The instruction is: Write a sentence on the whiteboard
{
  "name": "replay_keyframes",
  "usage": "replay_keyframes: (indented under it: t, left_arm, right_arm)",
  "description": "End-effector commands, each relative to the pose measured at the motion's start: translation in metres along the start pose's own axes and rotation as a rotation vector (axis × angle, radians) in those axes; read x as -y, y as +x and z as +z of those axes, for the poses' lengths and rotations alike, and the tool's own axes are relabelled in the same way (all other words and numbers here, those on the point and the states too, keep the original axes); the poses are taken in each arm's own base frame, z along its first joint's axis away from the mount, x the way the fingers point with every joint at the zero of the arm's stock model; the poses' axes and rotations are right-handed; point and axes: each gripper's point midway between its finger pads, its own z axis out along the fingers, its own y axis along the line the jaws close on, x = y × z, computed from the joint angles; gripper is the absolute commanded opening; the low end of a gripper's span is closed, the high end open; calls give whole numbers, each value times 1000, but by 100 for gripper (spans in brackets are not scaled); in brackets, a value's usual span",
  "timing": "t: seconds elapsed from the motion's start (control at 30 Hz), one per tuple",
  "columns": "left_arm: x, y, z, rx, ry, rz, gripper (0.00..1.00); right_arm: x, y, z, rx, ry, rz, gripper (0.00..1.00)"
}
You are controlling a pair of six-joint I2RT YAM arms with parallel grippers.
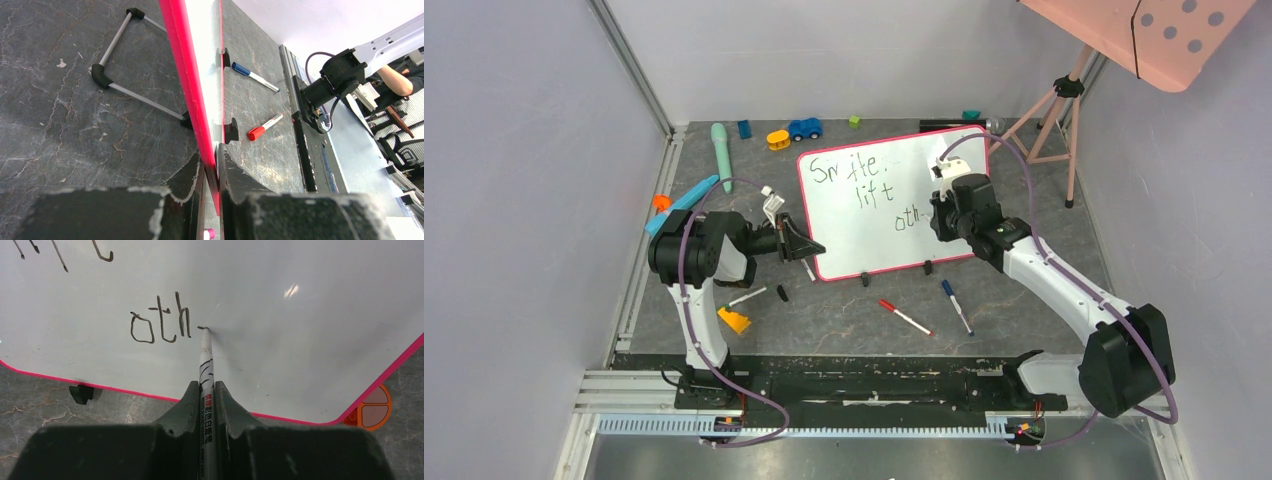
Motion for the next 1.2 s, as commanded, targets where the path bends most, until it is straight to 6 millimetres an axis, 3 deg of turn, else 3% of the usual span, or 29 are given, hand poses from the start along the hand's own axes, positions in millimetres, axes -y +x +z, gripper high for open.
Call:
replay_keyframes:
  t: [0.0,0.43,0.8,1.17]
  left_arm:
    - [4,6,1,-19,46,129,14]
    - [4,6,1,-18,45,128,14]
    - [3,5,1,-17,44,131,14]
    - [3,6,1,-17,43,130,14]
  right_arm:
    - [10,-21,1,44,57,0,0]
    - [5,-31,3,60,32,-5,0]
    - [-5,-27,3,62,-25,1,0]
    - [-4,1,5,-1,-27,10,0]
